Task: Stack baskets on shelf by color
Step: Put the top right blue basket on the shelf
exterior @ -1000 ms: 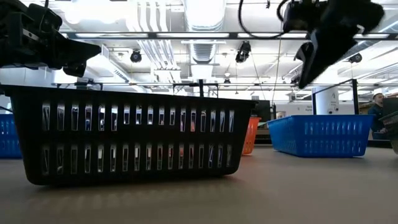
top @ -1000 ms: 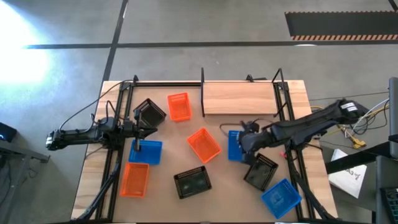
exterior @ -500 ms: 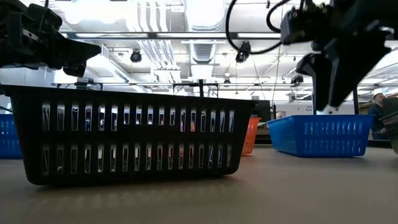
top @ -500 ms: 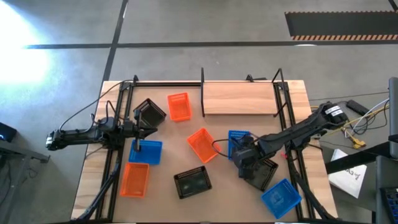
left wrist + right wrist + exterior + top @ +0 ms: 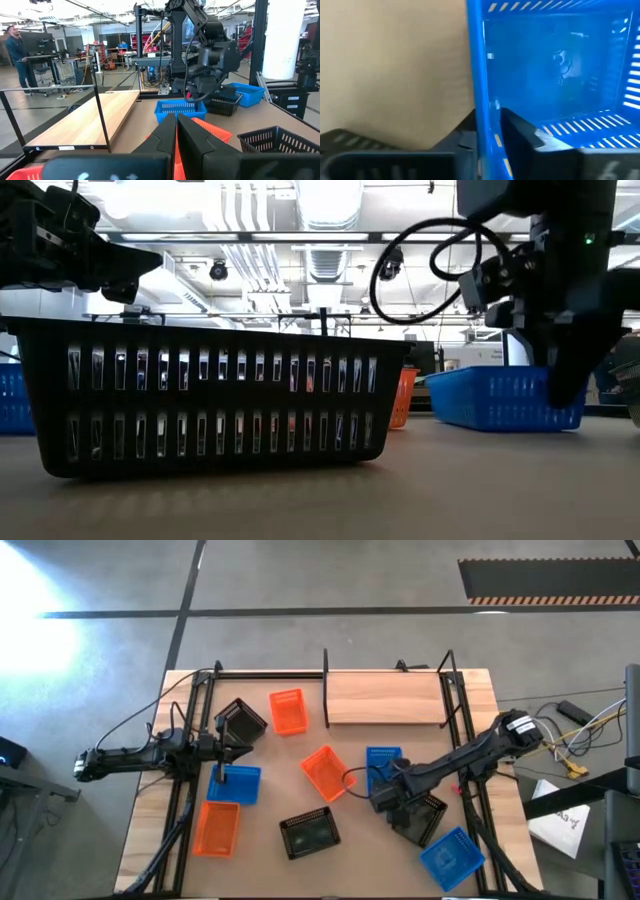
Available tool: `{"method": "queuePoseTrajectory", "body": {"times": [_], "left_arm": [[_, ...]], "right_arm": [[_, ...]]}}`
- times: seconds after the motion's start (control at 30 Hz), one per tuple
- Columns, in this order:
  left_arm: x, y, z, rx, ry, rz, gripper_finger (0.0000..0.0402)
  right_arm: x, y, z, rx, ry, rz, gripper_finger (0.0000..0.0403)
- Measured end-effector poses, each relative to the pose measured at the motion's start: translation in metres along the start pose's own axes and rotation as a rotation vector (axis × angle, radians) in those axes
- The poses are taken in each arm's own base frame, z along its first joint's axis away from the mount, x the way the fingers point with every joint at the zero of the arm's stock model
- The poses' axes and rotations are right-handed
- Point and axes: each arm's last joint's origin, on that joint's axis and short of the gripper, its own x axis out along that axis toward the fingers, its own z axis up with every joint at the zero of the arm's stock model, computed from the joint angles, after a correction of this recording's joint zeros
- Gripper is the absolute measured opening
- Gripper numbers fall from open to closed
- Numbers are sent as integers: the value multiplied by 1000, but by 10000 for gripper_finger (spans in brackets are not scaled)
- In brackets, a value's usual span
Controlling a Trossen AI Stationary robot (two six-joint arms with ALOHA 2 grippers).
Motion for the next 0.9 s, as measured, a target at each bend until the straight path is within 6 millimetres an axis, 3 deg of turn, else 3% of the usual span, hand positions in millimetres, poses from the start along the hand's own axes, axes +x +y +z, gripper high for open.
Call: {"method": "queuePoseTrajectory", "body": {"times": [0.1, 0.27, 0.43, 0.53, 0.63, 0.77, 0.9], "left_arm": [[0, 0, 0, 0, 0, 0, 0], [0, 0, 0, 0, 0, 0, 0], [0, 0, 0, 0, 0, 0, 0], [0, 0, 0, 0, 0, 0, 0], [0, 0, 0, 0, 0, 0, 0], [0, 0, 0, 0, 1, 0, 0], [0, 0, 0, 0, 0, 0, 0]], "right_arm": [[-2, -3, 0, -38, -27, -59, 16], [-30, -25, -3, -27, -117, -155, 9], [-72, -66, 3, -53, -303, -274, 9], [-84, -100, 11, -64, -397, -320, 9], [-83, -139, 20, -72, -474, -331, 8], [-68, -189, 31, -79, -534, -264, 8], [-48, -223, 45, -71, -496, -232, 8]]}}
